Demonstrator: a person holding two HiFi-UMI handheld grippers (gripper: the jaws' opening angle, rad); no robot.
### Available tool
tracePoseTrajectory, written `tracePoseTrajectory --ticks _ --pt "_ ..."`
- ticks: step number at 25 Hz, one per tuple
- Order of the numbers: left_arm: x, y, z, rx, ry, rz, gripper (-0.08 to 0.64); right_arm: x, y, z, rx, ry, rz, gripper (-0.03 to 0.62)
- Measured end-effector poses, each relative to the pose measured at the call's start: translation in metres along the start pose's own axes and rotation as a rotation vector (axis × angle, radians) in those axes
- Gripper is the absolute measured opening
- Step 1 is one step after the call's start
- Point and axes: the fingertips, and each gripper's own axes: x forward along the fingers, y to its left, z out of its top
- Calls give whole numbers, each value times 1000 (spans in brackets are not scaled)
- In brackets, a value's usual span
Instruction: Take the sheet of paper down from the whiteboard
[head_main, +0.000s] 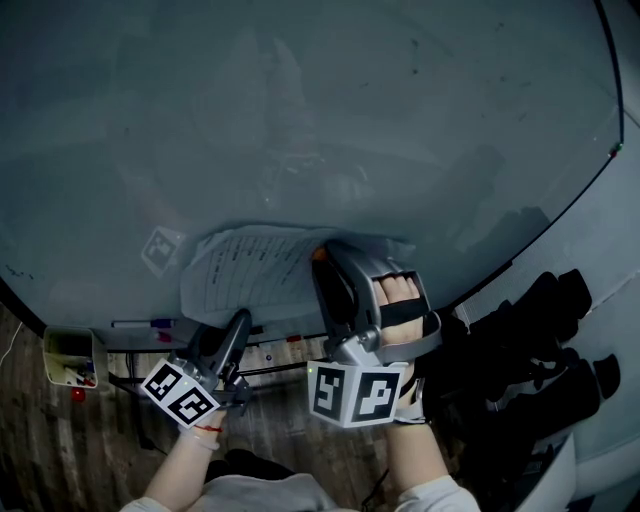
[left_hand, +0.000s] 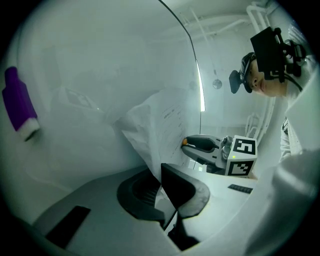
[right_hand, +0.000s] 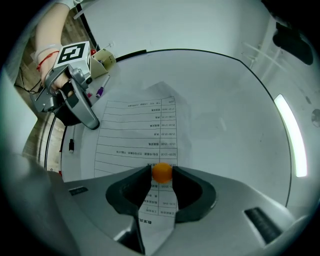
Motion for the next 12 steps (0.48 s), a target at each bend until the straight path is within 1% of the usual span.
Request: tracePoseTrajectory --ticks 2,12 --pt "0 0 0 -7 -6 -2 17 0 -1 0 9 -4 -1 135" --pt "-2 -3 -1 -5 -2 -16 15 0 -2 0 38 -9 -2 133"
